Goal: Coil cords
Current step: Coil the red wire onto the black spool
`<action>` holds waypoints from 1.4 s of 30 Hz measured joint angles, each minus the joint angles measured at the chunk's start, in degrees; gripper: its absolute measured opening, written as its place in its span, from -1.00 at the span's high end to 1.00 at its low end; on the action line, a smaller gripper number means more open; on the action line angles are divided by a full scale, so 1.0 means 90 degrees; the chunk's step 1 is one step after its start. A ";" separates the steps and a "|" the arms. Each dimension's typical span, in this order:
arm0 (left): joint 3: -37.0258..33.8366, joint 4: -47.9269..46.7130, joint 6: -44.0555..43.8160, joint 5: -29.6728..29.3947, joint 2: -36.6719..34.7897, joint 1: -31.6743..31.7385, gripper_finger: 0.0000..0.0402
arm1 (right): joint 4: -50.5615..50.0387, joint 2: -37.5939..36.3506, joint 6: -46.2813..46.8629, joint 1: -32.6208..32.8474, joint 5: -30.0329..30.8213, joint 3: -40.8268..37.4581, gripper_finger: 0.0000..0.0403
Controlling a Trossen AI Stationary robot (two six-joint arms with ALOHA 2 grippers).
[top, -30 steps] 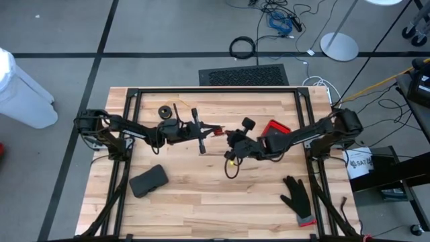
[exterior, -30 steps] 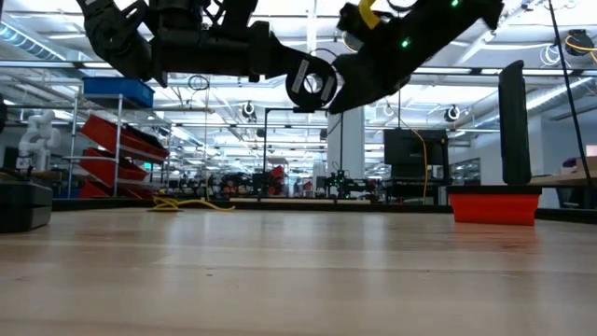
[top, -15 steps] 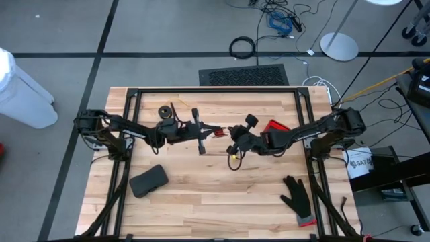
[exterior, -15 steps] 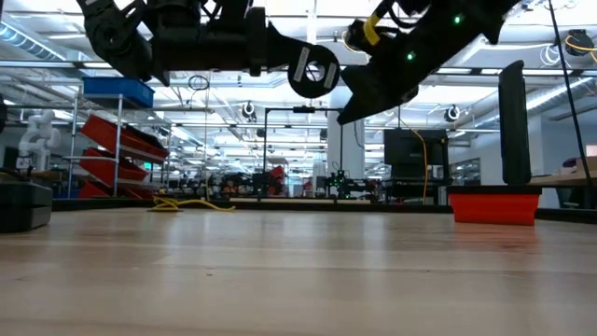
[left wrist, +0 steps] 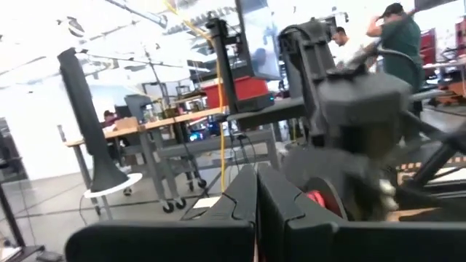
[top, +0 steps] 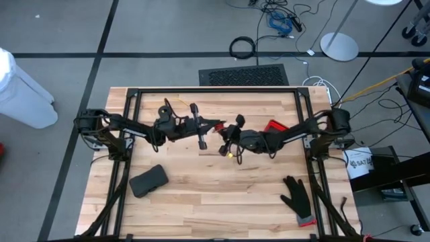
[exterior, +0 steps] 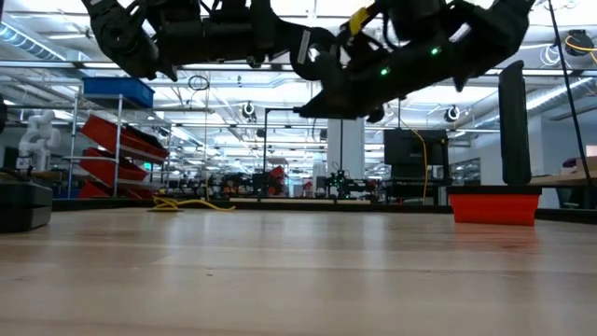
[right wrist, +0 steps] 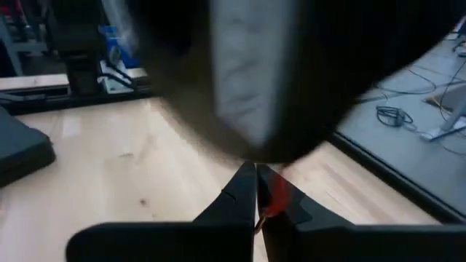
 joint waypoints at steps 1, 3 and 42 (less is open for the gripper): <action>0.0000 0.0002 -0.0028 -0.0033 0.0000 0.0007 1.00 | 0.0087 0.0160 0.0004 0.0000 0.0013 0.0062 1.00; -0.0002 0.0003 -0.0029 -0.0107 0.0000 0.0037 1.00 | 0.0525 0.0481 0.0008 0.0003 0.0026 0.0187 1.00; 0.0080 0.0186 0.0085 -0.0420 0.1285 0.0474 1.00 | 0.0554 0.1832 0.0557 0.0349 0.0343 0.0725 0.69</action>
